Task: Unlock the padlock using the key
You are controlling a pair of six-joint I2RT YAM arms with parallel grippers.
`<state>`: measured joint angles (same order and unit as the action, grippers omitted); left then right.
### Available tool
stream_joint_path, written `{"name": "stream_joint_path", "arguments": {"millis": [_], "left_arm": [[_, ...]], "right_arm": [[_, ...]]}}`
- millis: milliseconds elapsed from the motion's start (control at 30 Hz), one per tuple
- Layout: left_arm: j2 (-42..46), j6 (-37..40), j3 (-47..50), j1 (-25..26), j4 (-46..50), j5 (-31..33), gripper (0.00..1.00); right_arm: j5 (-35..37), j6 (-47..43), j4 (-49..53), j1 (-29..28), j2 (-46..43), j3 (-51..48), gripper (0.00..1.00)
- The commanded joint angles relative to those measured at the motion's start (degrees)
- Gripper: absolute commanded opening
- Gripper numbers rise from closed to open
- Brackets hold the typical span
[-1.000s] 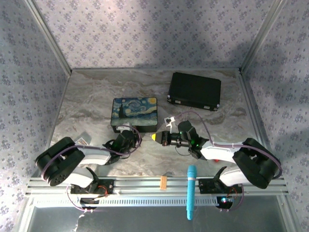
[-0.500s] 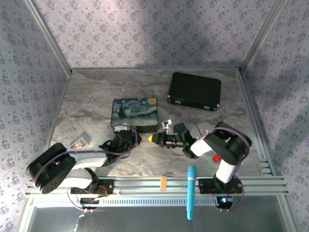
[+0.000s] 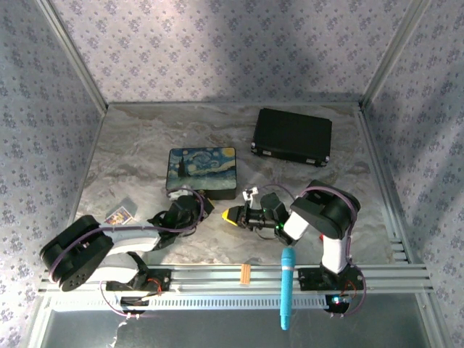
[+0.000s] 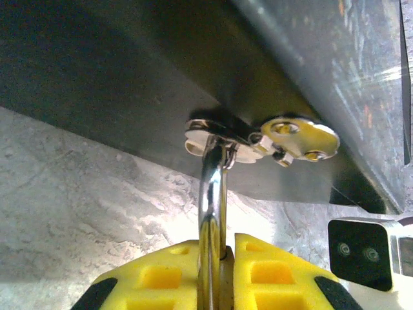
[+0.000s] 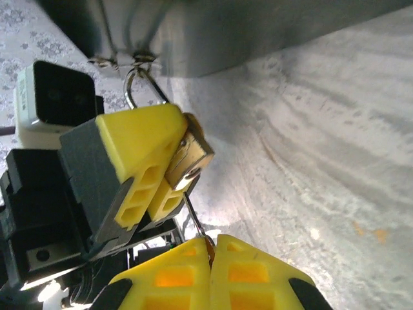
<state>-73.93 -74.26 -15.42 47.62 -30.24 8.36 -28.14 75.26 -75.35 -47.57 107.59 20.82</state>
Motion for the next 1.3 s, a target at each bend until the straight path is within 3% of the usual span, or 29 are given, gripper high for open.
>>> {"name": "stream_joint_path", "arguments": {"millis": [0, 533, 1267], "left_arm": [[2.0, -2.1, -0.3, -0.2, -4.2, 1.1, 0.0], [2.3, -2.4, -1.5, -0.1, -2.5, -0.4, 0.0], [3.1, -0.8, -2.6, -0.2, -2.7, -2.3, 0.0]], "right_arm": [[0.9, 1.2, -4.0, -1.1, 1.9, 0.4, 0.0], [5.3, 1.9, -4.3, -1.9, 3.8, 2.2, 0.0], [5.8, 1.8, -4.4, -1.7, 4.2, 4.0, 0.0]]}}
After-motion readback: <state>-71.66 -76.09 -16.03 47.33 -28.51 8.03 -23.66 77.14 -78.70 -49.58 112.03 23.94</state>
